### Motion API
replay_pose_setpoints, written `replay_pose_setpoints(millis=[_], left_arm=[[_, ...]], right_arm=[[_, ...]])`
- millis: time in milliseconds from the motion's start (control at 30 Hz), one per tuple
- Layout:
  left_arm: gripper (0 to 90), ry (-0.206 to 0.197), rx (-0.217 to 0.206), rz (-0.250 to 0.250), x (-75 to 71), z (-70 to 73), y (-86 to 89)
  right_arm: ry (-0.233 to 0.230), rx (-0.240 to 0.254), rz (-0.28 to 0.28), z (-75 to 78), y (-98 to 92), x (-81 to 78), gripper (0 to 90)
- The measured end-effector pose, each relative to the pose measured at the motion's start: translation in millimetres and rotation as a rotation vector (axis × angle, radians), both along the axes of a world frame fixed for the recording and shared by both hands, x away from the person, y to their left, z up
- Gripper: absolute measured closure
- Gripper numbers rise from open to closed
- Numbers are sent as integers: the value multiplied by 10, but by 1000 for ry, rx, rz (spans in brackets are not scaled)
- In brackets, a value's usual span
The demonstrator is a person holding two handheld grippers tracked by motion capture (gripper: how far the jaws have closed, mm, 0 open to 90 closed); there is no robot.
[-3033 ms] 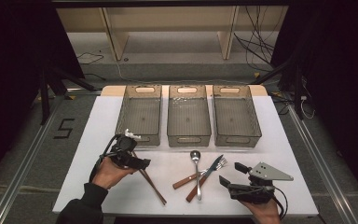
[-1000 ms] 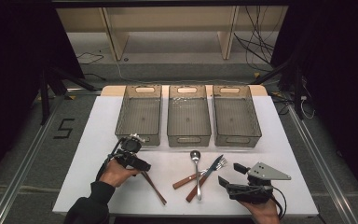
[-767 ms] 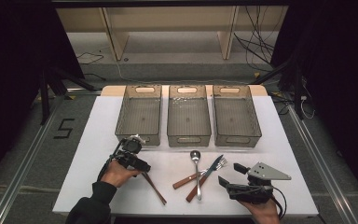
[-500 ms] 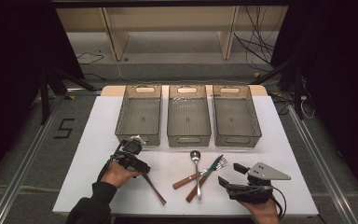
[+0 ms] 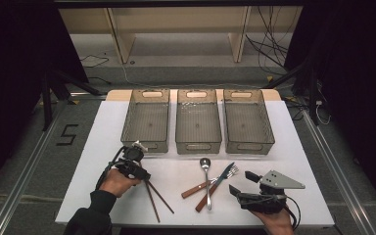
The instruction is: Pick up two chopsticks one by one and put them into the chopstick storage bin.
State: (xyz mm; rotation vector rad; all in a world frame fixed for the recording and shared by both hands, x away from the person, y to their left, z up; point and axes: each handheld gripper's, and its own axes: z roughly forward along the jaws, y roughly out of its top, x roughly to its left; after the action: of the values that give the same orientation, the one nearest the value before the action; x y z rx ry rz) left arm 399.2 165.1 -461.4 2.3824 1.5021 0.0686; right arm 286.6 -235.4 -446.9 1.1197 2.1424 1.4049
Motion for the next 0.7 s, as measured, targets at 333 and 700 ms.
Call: replay_pose_setpoints(millis=[333, 700], left_arm=[[683, 26, -24, -4, -7, -14, 73], [833, 35, -30, -16, -16, -17, 90]], right_arm=[[2, -5, 2, -3, 7, 5, 246], [2, -7, 1, -4, 5, 5, 247]])
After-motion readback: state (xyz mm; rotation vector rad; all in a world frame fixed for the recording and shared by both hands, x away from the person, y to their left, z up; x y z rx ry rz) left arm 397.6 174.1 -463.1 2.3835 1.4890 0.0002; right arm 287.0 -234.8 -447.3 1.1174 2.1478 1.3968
